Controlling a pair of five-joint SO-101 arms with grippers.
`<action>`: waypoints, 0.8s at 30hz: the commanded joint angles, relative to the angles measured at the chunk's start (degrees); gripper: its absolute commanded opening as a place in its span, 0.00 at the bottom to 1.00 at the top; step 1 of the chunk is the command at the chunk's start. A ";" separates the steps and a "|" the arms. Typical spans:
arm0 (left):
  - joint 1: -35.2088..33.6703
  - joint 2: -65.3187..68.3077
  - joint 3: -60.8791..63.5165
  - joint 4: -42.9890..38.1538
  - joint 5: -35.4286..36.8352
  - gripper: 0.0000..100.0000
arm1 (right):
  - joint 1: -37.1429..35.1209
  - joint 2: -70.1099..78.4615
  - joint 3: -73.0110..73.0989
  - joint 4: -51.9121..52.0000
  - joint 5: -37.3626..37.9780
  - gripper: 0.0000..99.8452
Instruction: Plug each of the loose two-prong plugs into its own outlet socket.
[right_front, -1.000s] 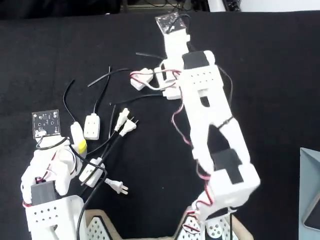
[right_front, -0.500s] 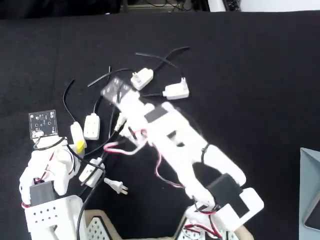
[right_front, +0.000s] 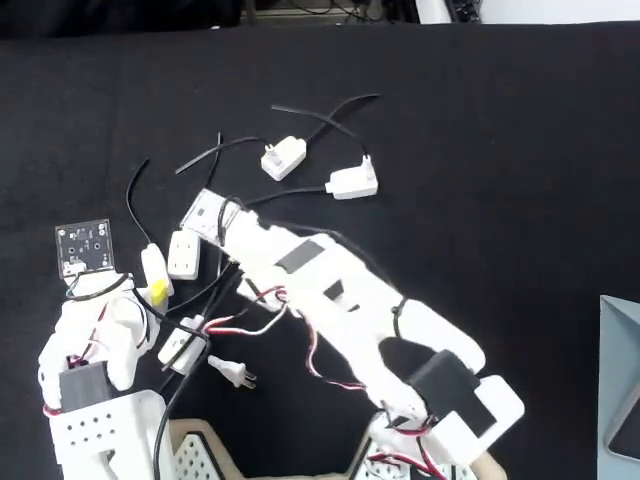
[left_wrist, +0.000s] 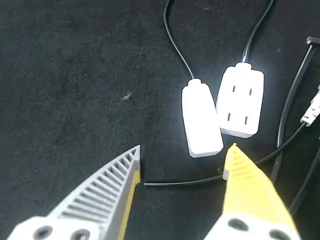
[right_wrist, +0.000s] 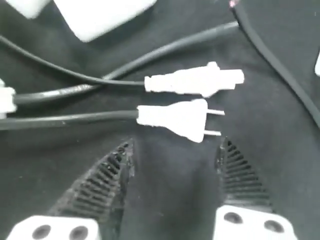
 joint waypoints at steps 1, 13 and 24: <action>-0.22 -0.53 -0.22 -1.32 0.62 0.27 | -1.23 4.88 -4.26 -2.64 -0.09 0.25; -0.22 -0.53 -0.22 -1.32 0.62 0.27 | 0.35 14.37 -12.00 -5.71 -0.09 0.21; -0.22 -0.53 -0.22 -1.32 0.62 0.27 | 4.13 12.79 -11.91 -4.31 -0.18 0.01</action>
